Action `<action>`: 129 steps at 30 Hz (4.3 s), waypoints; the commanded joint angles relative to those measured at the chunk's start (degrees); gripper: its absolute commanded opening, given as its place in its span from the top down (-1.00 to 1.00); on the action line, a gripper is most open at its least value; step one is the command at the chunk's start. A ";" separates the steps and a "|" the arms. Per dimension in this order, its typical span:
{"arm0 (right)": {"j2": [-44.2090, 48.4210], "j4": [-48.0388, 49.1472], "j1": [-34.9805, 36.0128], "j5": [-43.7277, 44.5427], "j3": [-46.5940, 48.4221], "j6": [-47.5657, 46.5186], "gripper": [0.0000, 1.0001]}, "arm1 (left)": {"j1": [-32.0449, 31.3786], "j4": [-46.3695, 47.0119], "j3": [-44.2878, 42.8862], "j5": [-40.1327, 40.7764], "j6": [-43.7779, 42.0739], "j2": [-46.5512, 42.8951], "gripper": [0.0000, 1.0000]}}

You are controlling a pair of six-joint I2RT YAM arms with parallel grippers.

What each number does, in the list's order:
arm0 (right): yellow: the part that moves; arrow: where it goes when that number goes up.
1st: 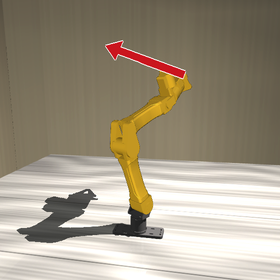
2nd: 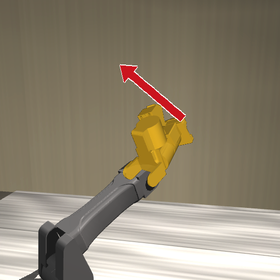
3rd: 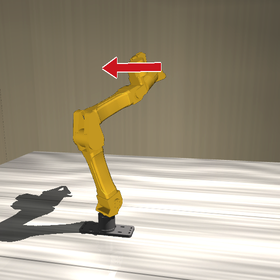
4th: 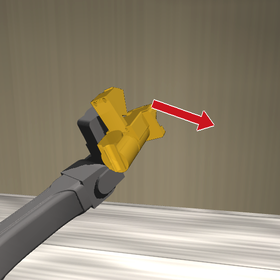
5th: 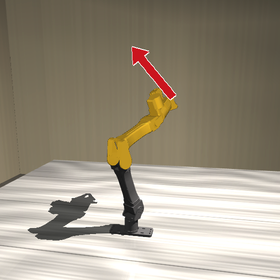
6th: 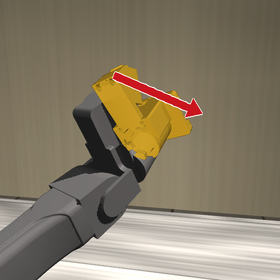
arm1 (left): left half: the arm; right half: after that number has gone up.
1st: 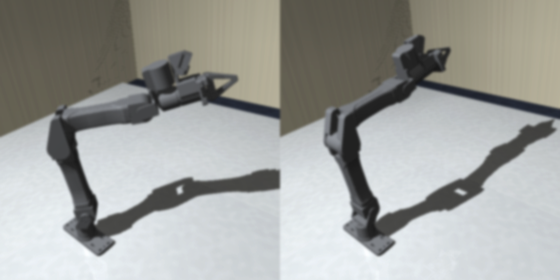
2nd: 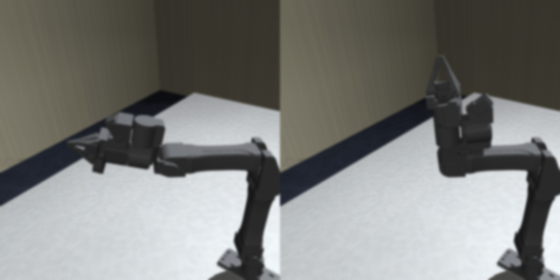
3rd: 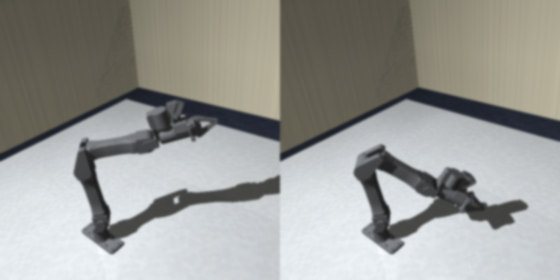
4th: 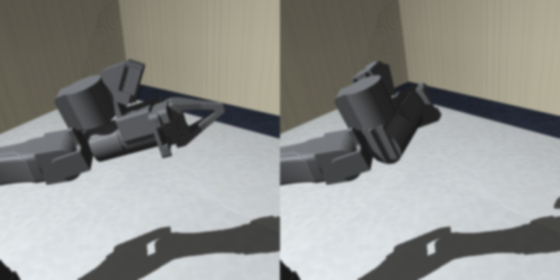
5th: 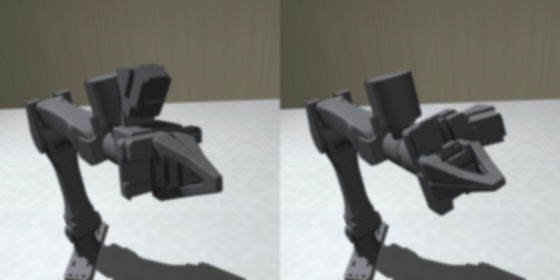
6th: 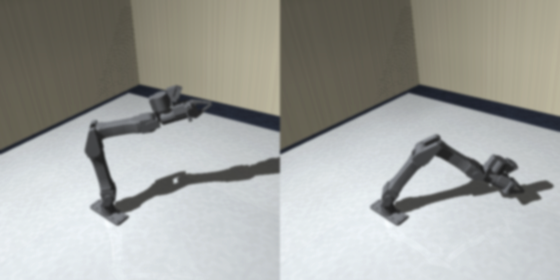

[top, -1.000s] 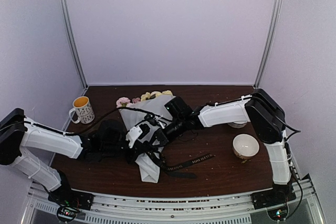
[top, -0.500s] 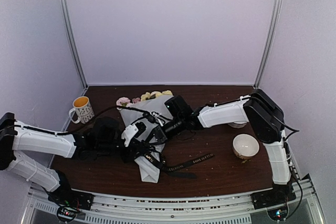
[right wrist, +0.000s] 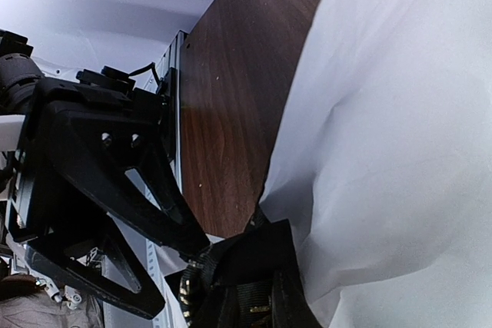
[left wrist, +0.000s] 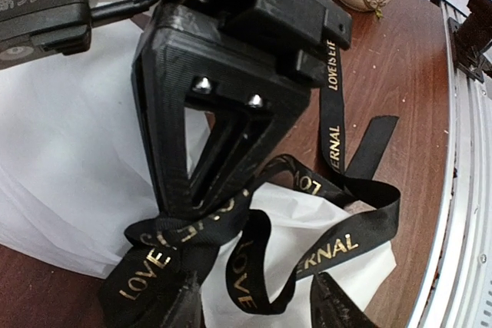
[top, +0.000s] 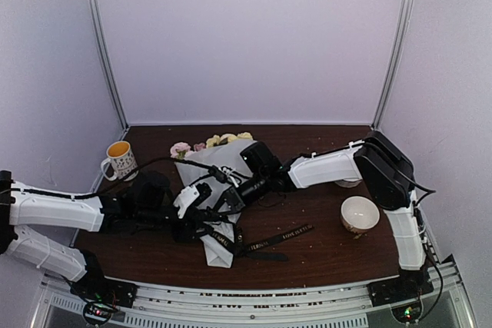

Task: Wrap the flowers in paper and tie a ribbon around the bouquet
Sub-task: Cross the half-tied ribbon over the folded bouquet.

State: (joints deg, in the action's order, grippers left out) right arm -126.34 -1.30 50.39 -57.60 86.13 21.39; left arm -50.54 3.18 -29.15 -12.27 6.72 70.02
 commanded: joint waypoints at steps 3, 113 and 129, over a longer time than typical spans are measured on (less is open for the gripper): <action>-0.69 -0.57 0.22 -0.98 1.68 -1.34 0.66 | 0.44 -2.69 -0.97 -3.40 -3.12 2.73 0.05; 5.52 -3.51 0.07 9.76 -0.97 -13.12 1.00 | 4.58 3.24 -3.75 5.43 -3.40 5.09 0.42; 5.74 -5.04 0.14 10.18 -0.79 -13.39 1.00 | 7.76 -5.48 -6.62 6.87 -8.87 0.20 0.37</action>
State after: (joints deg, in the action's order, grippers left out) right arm -123.02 -5.89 50.70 -47.46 85.76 8.88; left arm -44.69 0.25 -33.12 -4.89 -0.27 70.43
